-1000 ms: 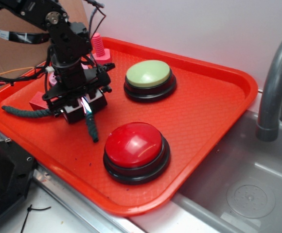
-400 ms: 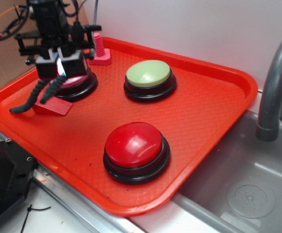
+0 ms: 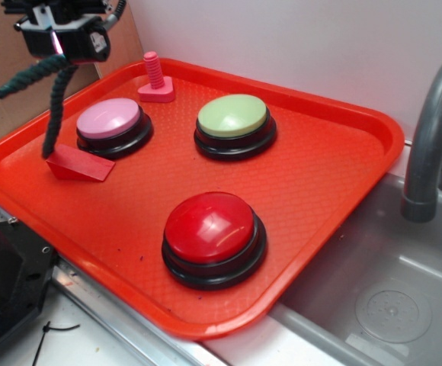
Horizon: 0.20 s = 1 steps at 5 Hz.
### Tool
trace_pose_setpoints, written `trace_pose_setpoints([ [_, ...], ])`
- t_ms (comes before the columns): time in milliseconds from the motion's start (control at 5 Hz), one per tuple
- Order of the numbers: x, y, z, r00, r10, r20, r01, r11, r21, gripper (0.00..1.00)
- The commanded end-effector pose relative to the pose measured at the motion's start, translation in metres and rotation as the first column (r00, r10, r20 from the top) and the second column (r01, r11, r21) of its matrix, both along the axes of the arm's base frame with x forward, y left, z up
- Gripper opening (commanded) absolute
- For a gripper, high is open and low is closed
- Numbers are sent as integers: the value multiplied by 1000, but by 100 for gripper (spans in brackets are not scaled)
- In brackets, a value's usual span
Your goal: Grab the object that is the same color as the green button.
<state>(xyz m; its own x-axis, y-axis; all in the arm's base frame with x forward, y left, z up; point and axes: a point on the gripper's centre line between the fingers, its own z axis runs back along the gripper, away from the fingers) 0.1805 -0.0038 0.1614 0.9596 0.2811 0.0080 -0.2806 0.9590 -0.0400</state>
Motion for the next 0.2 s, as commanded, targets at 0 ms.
trace_pose_setpoints([
  [0, 5, 3, 22, 967, -207, 147, 209, 978, 5, 0],
])
